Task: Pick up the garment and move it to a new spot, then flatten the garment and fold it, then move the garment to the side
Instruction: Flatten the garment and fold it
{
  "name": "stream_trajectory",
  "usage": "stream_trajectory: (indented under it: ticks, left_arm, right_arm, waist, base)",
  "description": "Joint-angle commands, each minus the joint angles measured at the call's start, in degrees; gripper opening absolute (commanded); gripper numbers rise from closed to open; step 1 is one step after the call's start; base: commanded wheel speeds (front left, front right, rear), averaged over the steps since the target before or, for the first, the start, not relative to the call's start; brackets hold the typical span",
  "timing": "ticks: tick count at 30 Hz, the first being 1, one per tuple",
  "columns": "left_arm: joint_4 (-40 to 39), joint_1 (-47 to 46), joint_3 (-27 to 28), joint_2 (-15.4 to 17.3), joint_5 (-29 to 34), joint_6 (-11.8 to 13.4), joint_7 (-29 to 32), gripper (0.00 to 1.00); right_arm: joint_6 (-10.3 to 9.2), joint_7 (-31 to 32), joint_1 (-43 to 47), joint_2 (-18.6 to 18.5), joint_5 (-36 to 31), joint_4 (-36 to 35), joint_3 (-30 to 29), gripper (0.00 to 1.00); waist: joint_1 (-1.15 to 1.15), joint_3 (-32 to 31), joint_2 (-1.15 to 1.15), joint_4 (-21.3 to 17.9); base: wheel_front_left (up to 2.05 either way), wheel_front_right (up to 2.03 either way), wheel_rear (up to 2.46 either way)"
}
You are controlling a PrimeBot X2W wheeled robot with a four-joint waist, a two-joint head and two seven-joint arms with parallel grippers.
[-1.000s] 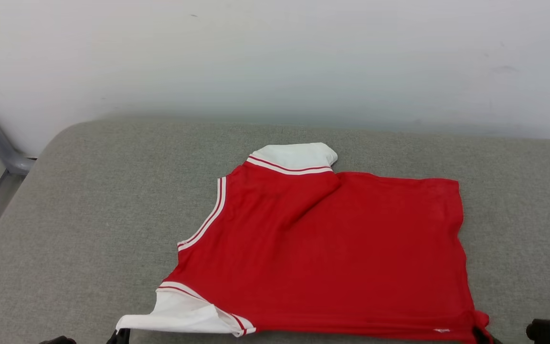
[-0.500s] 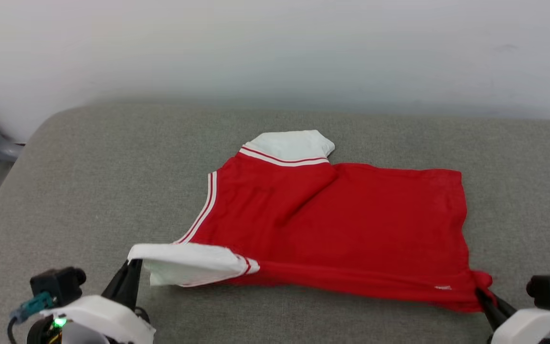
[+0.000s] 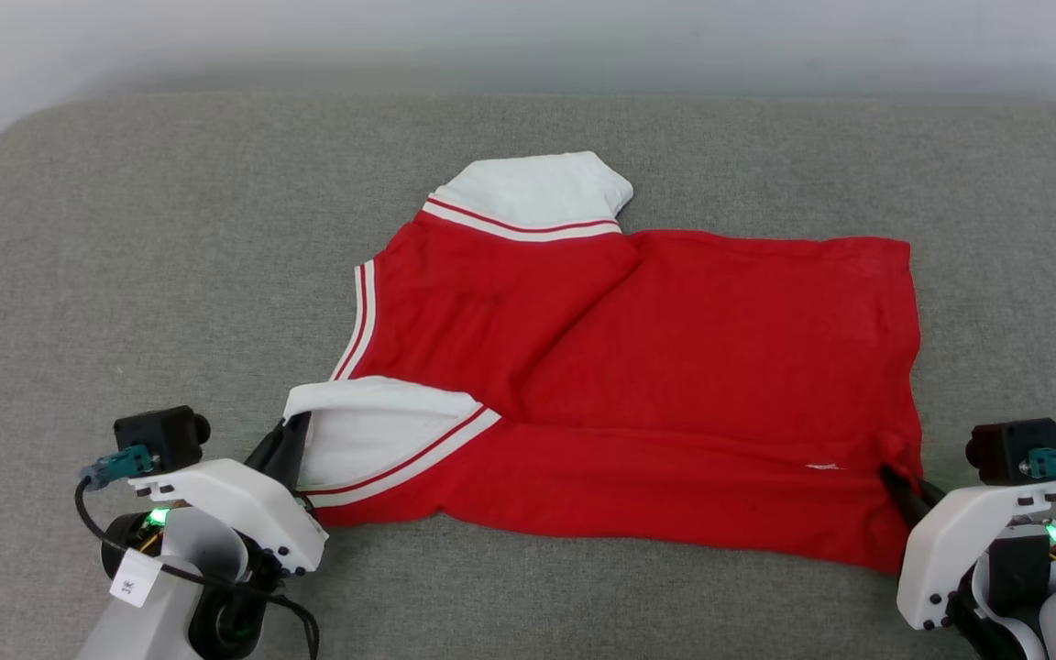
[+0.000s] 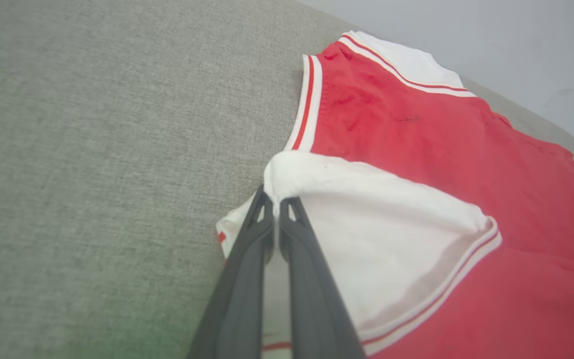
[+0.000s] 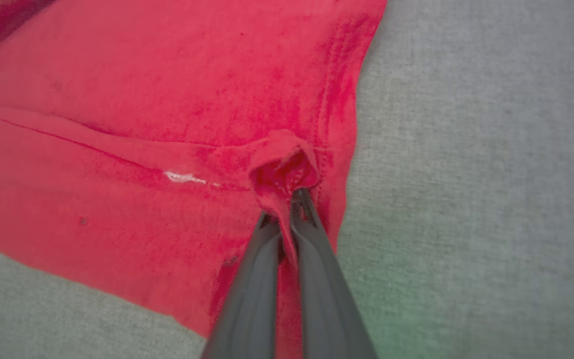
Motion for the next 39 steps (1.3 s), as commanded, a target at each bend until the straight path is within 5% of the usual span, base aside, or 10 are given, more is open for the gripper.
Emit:
stream_trajectory:
  ticks: [1,5,8,9,11,12,19,24,30,39]
  left_arm:
    - [2.3,-1.7,-0.5,-0.3,0.0,-0.9,0.2,0.0]
    - [7.8,-4.8,-2.3,-1.0,0.1,-3.0,1.6,0.0]
    - [10.8,-6.4,-3.2,-1.4,-0.3,-4.1,2.0,0.0]
    - [11.5,-6.8,-3.2,-1.5,-0.4,-4.3,1.5,0.36]
    - [12.6,-7.4,-3.2,-1.6,-0.5,-4.5,0.7,0.86]
    - [13.2,-7.7,-3.1,-1.6,-0.6,-4.7,0.3,1.0]
    - [14.2,-8.8,-1.8,0.3,-0.3,-4.4,-2.2,1.0]
    - [12.0,-8.6,-1.5,3.1,-0.8,-3.7,1.4,1.0]
    - [5.6,-6.7,-2.1,8.1,-5.4,-2.6,17.8,1.0]
    - [-2.7,-2.5,-1.6,12.8,-14.1,4.3,39.5,1.0]
  right_arm:
    - [-0.06,-0.8,-1.8,-0.2,0.2,1.4,0.6,0.0]
    - [-0.07,-2.3,-3.5,-0.6,-0.5,5.4,1.7,0.07]
    - [-0.07,-4.1,-4.5,-0.4,0.1,7.5,2.8,0.6]
    - [-0.07,-5.2,-4.7,-0.7,-0.1,7.7,3.2,1.0]
    - [-0.07,-8.4,-5.2,-0.5,0.2,7.7,3.1,1.0]
    - [-0.06,-10.5,-5.4,-0.5,0.2,7.2,3.0,1.0]
    - [-0.06,-23.1,-3.3,1.6,-2.6,5.2,-0.4,1.0]
    - [-0.06,-25.0,-0.7,3.4,-4.6,2.4,-2.7,1.0]
    - [-0.06,-23.2,2.4,5.3,-6.1,-2.4,-4.6,1.0]
    - [-0.06,-21.0,3.3,7.3,-6.7,-6.1,-5.5,1.0]
  waist:
    - [-0.01,1.6,0.0,-0.4]
    - [-0.01,2.5,0.0,-0.5]
    - [-0.01,2.6,0.0,-0.5]
    - [-0.01,2.5,0.0,-0.5]
    - [-0.01,2.0,0.0,-0.5]
    - [-0.01,1.7,0.0,-0.4]
    - [-0.01,-1.8,0.0,-0.3]
    - [-0.01,-4.5,0.0,-0.4]
    - [-0.01,-6.1,0.0,-0.7]
    - [-0.01,-4.0,0.0,-2.4]
  base:
    - [0.0,0.0,0.0]
    - [0.0,0.0,0.0]
    - [0.0,0.0,0.0]
    - [0.0,0.0,0.0]
    - [0.0,0.0,0.0]
    - [0.0,0.0,0.0]
    - [0.0,0.0,0.0]
    - [0.0,0.0,0.0]
    - [0.0,0.0,0.0]
    - [0.0,0.0,0.0]
